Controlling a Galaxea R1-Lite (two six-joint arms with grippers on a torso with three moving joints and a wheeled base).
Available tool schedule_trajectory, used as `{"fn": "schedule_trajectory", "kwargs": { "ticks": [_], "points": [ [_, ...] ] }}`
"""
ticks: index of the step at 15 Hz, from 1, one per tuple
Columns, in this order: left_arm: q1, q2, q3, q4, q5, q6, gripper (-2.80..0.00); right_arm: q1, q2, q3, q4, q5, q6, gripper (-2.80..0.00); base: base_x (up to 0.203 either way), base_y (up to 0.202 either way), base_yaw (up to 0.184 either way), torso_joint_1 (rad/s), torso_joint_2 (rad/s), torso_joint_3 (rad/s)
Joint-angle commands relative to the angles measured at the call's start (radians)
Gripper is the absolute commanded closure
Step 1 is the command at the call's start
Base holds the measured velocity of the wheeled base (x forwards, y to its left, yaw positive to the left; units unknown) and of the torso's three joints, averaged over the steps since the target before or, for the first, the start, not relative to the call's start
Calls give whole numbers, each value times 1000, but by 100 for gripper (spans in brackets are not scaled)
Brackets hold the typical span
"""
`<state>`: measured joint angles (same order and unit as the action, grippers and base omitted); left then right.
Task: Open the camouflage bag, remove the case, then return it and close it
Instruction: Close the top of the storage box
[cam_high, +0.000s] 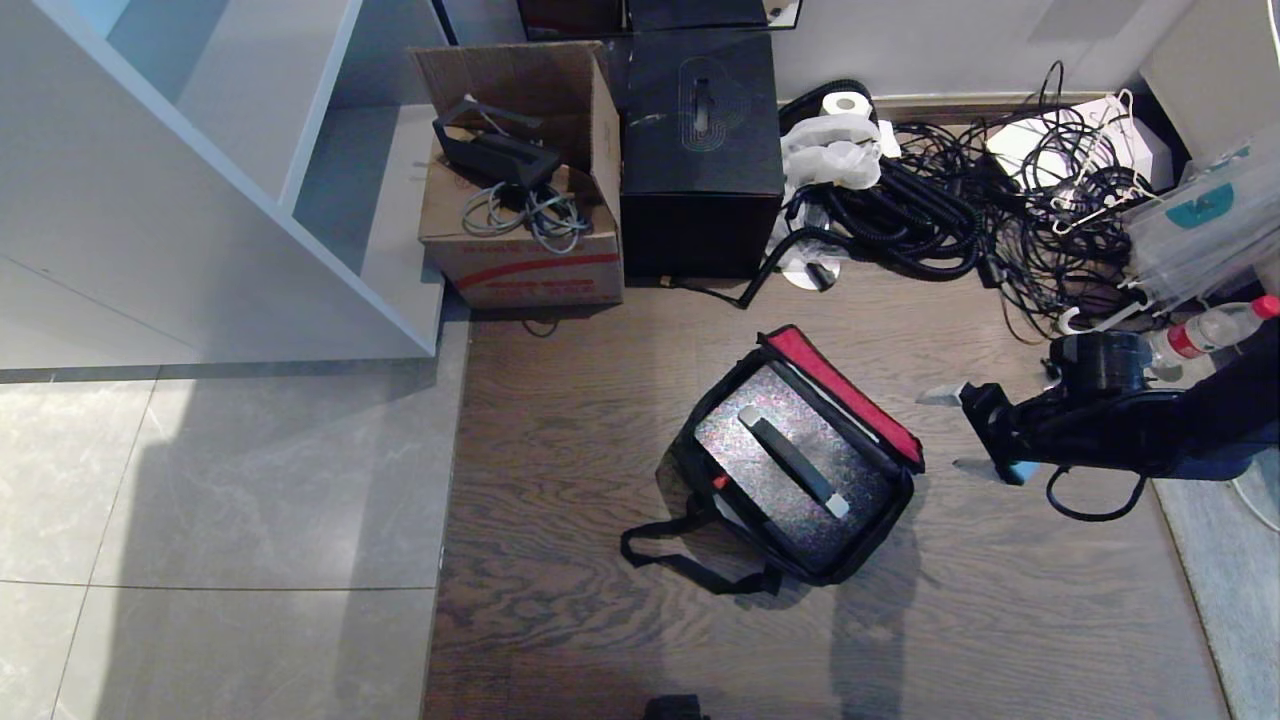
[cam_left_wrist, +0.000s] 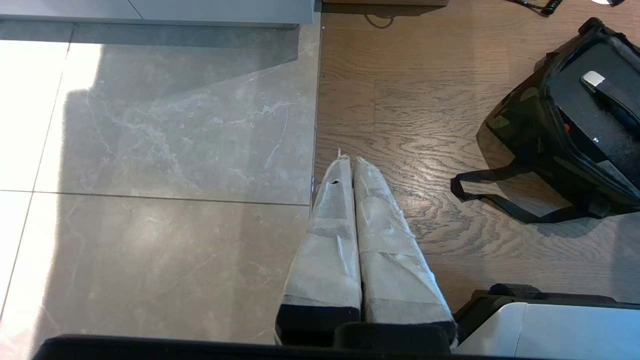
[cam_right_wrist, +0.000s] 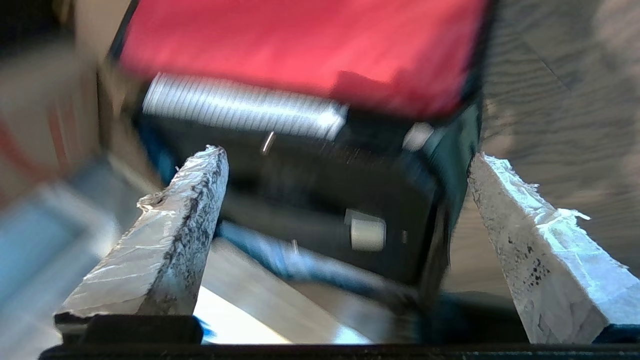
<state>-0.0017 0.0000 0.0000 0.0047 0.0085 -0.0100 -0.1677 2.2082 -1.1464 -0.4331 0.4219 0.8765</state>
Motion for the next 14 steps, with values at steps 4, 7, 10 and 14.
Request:
{"fn": "schedule_trajectory", "kwargs": {
  "ticks": [4,7,10,14],
  "points": [
    [0,0,0,0,1,-1,0,-19,286,-269,132,-15,149,-280,0,0,0,0,0,0],
    [0,0,0,0,1,-1,0,-17,386,-387,175,-61,166,-280,0,0,0,0,0,0],
    [0,0,0,0,1,-1,0,-12,455,-526,178,-102,214,-280,0,0,0,0,0,0],
    [0,0,0,0,1,-1,0,-7,507,-642,176,-117,292,-280,0,0,0,0,0,0]
  ]
}}
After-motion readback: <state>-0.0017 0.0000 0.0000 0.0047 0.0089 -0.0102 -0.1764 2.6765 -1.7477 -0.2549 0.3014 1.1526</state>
